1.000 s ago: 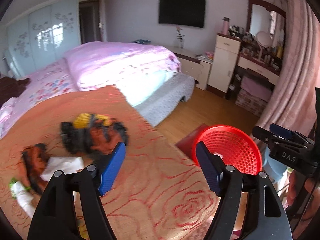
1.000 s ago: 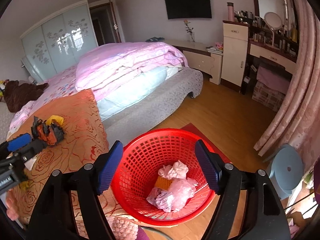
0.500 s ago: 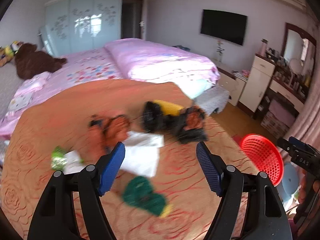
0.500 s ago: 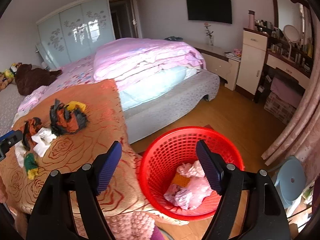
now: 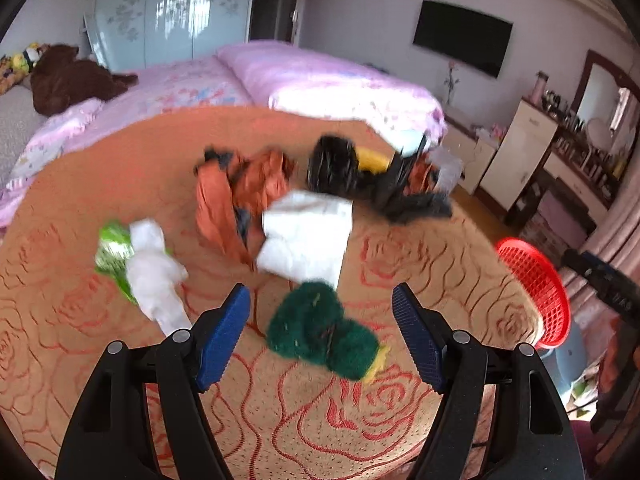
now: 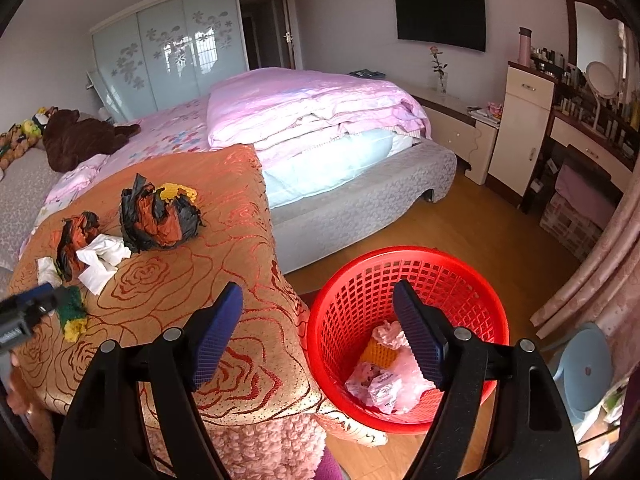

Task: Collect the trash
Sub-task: 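Grasp the green fuzzy item with the left tool while the right tool returns to the bed, then grasp the black and orange plastic bag with the right tool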

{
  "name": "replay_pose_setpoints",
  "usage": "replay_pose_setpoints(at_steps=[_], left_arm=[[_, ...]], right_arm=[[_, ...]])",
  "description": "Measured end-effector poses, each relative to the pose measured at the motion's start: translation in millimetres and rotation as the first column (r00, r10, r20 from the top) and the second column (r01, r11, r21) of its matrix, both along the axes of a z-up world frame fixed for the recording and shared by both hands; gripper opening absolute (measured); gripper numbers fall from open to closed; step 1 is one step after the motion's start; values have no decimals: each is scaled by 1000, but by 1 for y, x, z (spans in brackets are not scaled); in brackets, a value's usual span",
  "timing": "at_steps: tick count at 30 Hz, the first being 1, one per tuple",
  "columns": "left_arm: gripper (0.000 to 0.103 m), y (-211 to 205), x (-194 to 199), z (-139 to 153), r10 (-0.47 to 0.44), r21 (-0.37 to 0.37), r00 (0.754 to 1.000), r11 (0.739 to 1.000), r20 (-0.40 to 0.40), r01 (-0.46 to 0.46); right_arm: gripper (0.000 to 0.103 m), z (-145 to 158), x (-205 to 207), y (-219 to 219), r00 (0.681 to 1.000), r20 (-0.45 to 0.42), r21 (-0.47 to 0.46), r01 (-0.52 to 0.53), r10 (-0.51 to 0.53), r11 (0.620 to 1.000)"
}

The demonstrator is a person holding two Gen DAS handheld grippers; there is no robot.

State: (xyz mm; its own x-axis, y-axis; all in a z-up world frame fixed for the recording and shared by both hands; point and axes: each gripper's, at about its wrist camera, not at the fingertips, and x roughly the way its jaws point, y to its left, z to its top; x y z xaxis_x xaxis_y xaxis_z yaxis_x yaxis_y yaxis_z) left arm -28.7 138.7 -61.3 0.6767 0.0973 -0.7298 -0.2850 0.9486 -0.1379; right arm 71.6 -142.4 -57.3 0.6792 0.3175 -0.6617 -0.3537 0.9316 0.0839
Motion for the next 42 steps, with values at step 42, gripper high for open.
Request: replay_pose_setpoints(at_steps=[42], left_arm=[[34, 23, -25, 17, 74, -28, 992, 997, 106, -71]], right_arm=[[94, -15, 65, 193, 942, -50, -43, -334, 332, 942]])
